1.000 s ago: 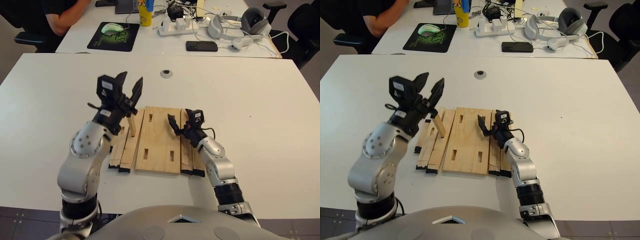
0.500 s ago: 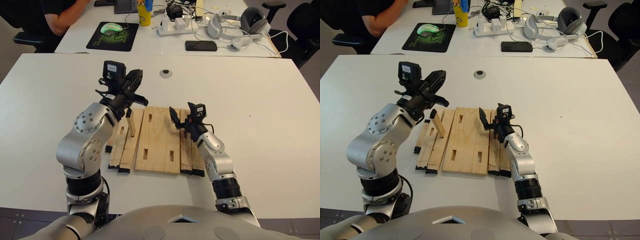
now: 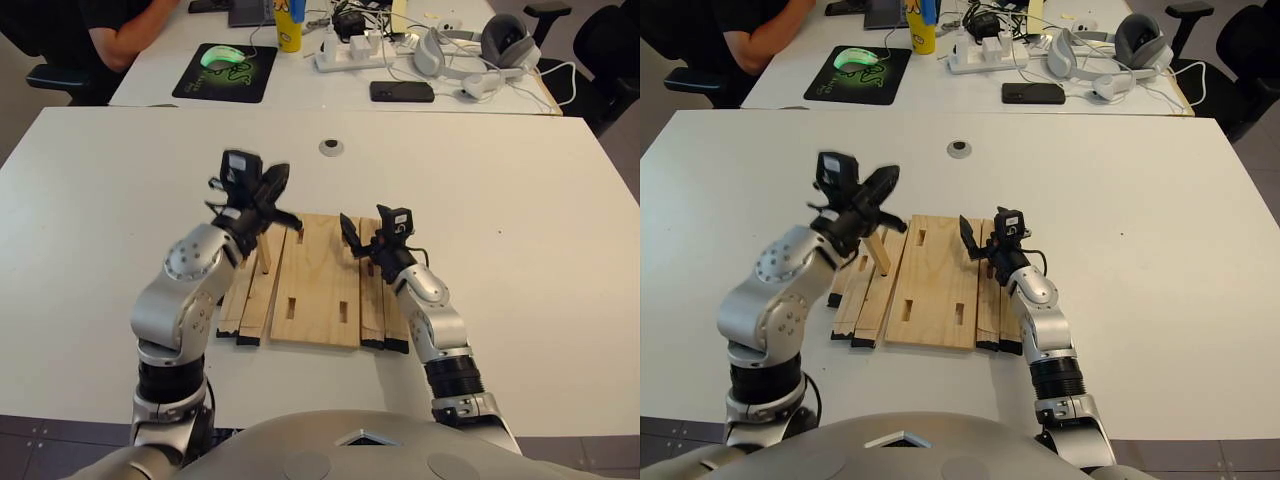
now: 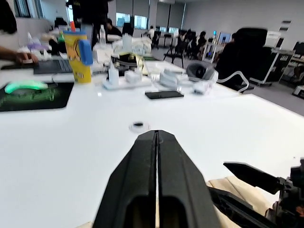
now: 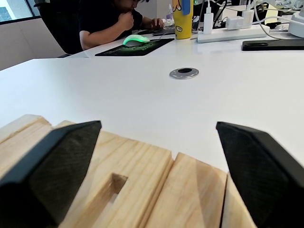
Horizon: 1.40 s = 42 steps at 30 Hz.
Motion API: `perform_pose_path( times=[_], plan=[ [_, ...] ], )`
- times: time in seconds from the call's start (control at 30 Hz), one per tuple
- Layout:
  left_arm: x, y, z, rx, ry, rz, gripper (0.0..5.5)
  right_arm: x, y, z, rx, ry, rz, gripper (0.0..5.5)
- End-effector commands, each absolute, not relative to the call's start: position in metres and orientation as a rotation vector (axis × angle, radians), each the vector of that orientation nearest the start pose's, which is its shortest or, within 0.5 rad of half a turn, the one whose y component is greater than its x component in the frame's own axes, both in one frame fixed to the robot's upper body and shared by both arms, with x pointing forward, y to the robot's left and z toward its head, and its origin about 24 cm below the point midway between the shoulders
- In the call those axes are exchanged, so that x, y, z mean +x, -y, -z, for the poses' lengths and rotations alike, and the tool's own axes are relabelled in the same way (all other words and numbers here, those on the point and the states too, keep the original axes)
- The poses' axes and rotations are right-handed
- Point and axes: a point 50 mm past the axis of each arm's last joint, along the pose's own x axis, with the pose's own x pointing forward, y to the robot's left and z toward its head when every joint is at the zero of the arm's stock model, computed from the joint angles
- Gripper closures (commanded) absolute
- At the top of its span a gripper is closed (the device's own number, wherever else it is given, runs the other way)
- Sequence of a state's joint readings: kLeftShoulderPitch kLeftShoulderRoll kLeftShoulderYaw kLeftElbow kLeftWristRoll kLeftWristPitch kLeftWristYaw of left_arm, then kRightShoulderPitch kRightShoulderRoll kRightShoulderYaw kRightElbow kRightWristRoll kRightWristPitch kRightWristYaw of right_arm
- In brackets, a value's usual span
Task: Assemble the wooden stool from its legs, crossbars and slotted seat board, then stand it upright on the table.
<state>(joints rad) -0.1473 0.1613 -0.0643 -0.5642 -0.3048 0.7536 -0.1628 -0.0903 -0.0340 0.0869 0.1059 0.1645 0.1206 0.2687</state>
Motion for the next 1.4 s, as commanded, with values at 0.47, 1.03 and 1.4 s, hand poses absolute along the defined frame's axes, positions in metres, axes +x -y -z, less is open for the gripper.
perform_pose_path(
  times=[0.47, 1.03, 1.4],
  plan=[
    [0.266, -0.121, -0.216, -0.125, 0.223, 0.376, 5.47, 0.268, 0.115, -0.026, 0.122, -0.145, -0.395, 1.02],
    [0.253, -0.135, -0.089, -0.012, -0.23, 0.352, 5.47, 0.271, 0.114, -0.033, 0.114, -0.132, -0.426, 1.02],
    [0.26, -0.128, -0.198, -0.11, 0.172, 0.323, 5.47, 0.266, 0.115, -0.028, 0.126, -0.142, -0.397, 1.02]
  ],
)
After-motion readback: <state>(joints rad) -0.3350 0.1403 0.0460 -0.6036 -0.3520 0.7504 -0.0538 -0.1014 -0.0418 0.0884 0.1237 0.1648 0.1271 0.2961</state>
